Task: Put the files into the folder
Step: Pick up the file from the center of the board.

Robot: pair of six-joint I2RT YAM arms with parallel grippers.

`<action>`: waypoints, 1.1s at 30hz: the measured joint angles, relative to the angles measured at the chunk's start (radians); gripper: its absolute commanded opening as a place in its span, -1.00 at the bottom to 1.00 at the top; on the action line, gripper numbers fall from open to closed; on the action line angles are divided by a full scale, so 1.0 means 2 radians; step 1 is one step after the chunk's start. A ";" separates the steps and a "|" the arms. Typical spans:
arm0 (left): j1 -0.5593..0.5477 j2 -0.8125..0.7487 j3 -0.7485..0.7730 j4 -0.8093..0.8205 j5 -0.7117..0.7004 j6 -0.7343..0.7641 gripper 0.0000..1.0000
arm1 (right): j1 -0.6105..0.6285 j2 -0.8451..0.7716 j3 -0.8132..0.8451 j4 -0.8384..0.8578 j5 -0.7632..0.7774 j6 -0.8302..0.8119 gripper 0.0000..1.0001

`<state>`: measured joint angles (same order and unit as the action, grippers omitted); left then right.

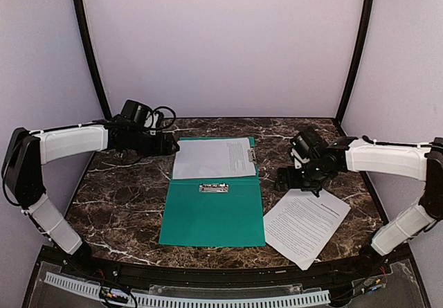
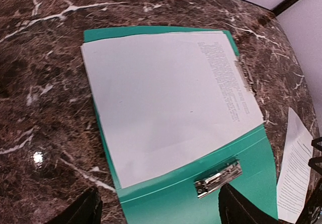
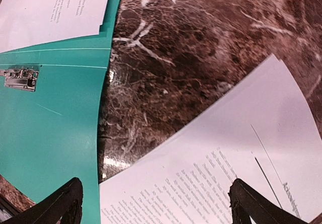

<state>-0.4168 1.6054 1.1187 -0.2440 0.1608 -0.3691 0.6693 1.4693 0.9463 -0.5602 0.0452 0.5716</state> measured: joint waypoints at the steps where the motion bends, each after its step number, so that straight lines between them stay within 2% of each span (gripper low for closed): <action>1: -0.010 -0.004 0.004 0.006 0.007 0.002 0.59 | 0.000 -0.016 -0.008 -0.011 0.002 0.013 0.97; 6: -0.085 0.037 0.058 0.020 0.056 0.024 0.45 | 0.000 -0.099 -0.060 -0.068 0.010 0.091 0.97; 9: -0.134 0.089 0.104 0.024 0.084 0.041 0.43 | 0.000 -0.174 -0.101 -0.106 0.011 0.154 0.97; 14: -0.203 0.175 0.202 0.000 0.106 0.076 0.41 | 0.001 -0.240 -0.141 -0.145 0.009 0.220 0.96; 18: -0.243 0.241 0.292 -0.029 0.115 0.102 0.41 | 0.012 -0.245 -0.151 -0.182 0.010 0.266 0.96; 24: -0.279 0.330 0.395 -0.076 0.133 0.125 0.35 | 0.046 -0.242 -0.191 -0.188 0.001 0.320 0.95; 29: -0.294 0.395 0.453 -0.107 0.146 0.132 0.30 | 0.072 -0.248 -0.223 -0.184 0.000 0.360 0.91; 33: -0.300 0.421 0.465 -0.121 0.157 0.131 0.24 | 0.090 -0.257 -0.249 -0.169 -0.003 0.388 0.83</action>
<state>-1.0164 2.4477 2.0480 -0.4866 0.4747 -0.1062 0.8486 0.9550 0.4480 -0.8974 0.0383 1.3479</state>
